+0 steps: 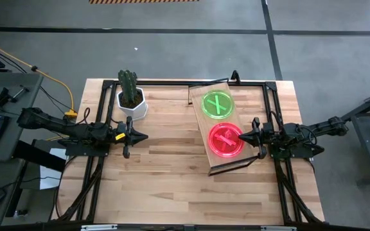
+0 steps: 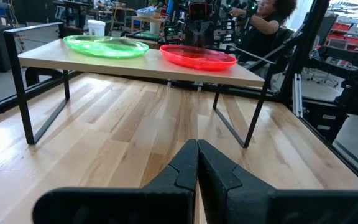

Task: Place and stack plates onto a shelf
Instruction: Return to Home Position

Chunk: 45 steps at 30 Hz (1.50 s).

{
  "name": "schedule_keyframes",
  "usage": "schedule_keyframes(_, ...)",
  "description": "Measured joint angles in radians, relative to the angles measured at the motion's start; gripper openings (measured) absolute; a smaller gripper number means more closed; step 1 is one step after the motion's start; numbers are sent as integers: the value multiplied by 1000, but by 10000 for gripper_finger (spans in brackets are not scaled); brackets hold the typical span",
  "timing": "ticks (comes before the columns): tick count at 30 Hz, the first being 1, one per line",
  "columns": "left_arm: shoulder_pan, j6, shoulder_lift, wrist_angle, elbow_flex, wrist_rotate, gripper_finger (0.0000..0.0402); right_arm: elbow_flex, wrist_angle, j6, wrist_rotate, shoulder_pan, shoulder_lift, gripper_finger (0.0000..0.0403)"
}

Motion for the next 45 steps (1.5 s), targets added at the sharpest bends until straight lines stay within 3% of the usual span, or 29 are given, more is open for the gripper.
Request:
schedule_keyframes(27,-9,0,-4,-8,1,-7,0,0,0,0,0,0,0,0)
schedule_keyframes(45,25,0,-309,-82,1,32,0,0,0,0,0,0,-1,0)
